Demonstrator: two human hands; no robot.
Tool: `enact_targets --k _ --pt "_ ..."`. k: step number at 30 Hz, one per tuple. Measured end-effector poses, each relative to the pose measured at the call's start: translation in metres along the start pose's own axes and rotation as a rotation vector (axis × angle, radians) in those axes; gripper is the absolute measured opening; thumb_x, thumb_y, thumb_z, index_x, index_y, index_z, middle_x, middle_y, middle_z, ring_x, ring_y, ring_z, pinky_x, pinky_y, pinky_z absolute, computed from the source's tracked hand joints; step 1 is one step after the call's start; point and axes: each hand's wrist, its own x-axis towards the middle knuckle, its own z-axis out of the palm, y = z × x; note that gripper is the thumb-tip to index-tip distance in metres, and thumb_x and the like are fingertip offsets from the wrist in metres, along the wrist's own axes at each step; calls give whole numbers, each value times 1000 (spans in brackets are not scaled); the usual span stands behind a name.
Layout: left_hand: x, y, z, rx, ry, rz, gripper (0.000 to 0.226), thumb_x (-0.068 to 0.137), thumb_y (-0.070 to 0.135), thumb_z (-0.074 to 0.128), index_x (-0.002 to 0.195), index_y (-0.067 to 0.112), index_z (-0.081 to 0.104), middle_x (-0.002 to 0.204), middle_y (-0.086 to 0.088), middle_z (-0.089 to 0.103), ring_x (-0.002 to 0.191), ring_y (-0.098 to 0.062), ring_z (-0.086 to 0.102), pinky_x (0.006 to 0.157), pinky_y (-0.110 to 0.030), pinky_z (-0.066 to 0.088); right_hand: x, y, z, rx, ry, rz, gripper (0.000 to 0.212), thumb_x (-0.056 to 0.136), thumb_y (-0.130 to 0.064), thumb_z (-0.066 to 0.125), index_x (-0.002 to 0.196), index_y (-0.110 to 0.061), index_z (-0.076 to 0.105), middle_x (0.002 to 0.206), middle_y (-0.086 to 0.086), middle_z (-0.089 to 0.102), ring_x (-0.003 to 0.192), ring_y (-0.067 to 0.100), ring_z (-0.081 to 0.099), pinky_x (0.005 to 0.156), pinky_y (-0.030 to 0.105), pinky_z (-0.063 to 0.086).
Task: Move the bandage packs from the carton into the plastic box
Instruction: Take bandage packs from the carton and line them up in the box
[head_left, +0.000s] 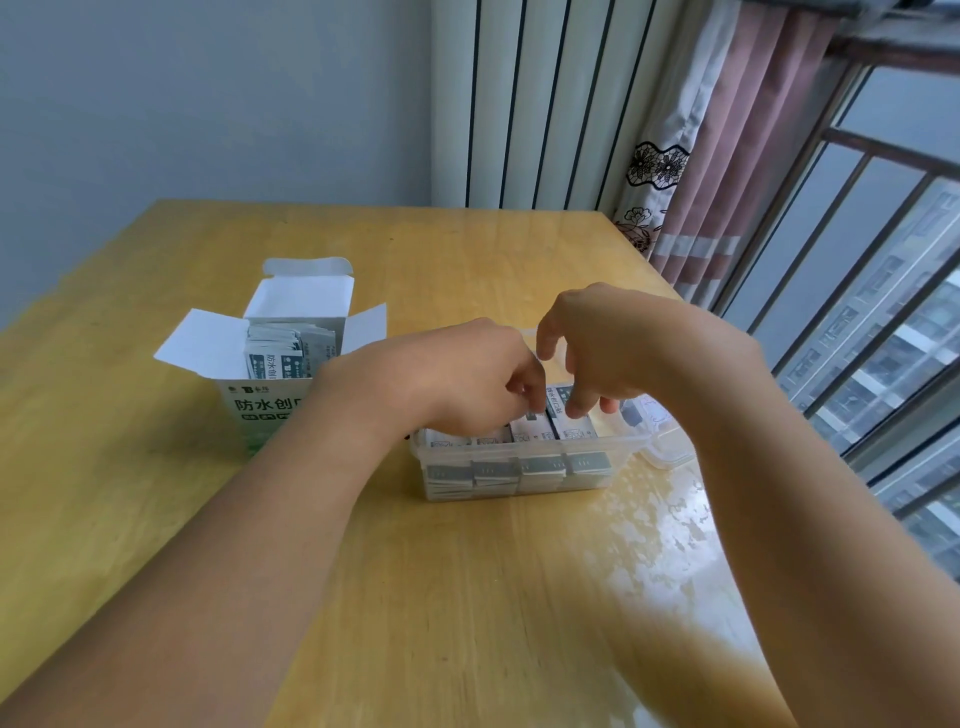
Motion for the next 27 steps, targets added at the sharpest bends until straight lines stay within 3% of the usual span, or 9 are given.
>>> enact_targets --k 3,7,9,11,14,16,18,21,27 --pt "-12 -2 -16 -89 81 37 19 100 31 56 109 36 72 94 24 63 82 0 61 65 -21 45 -7 4 -8 63 148 -125 50 77 -25 85 123 -24 65 105 1 71 70 16 71 81 40 60" --pt "-46 -31 -46 -243 328 15 10 97 35 63 92 34 73 68 33 62 59 6 58 49 -8 38 -17 -10 -21 264 478 -366 19 86 -24 76 105 -25 74 91 -10 71 81 9 67 81 34 59" --pt "-65 -55 -56 -231 430 -33 10 94 35 67 86 33 73 69 26 64 61 5 57 56 -12 41 -22 -33 -23 354 581 -434 11 88 -24 74 99 -24 75 86 -12 71 75 0 66 74 19 56" --pt "-79 -76 -60 -206 477 -82 12 91 33 70 79 34 72 70 20 65 65 0 58 62 -19 43 -23 -64 -21 419 629 -520 4 87 -22 75 90 -24 76 78 -14 70 68 -3 64 69 15 53" --pt "-92 -100 -61 -193 505 -126 15 85 29 72 71 33 70 64 18 62 58 -4 50 58 -21 41 -9 -110 -16 432 572 -606 11 81 -17 79 85 -27 76 77 -13 68 70 3 64 64 17 53" --pt "-97 -110 -64 -149 496 -141 18 84 24 75 69 33 70 63 15 60 56 -4 47 57 -23 39 5 -126 -12 347 558 -560 16 79 -16 78 88 -29 75 86 -6 69 76 16 65 68 32 57" --pt "-101 -120 -69 -84 457 -184 14 84 22 78 75 32 71 64 13 60 53 -2 48 52 -18 38 18 -134 -9 255 549 -482 21 79 -15 76 95 -28 74 92 -2 67 82 23 65 68 36 57" --pt "-104 -132 -72 -50 369 -237 11 83 16 78 85 25 71 69 6 65 47 1 50 44 -11 36 27 -138 -2 217 490 -455 26 79 -17 76 102 -30 73 94 -5 67 87 22 63 64 31 52" --pt "-101 -140 -69 -106 320 -292 13 83 15 77 87 26 72 78 7 69 48 3 51 43 -12 38 33 -143 6 266 441 -496 22 81 -24 78 102 -30 72 92 -9 71 91 18 61 75 36 55"
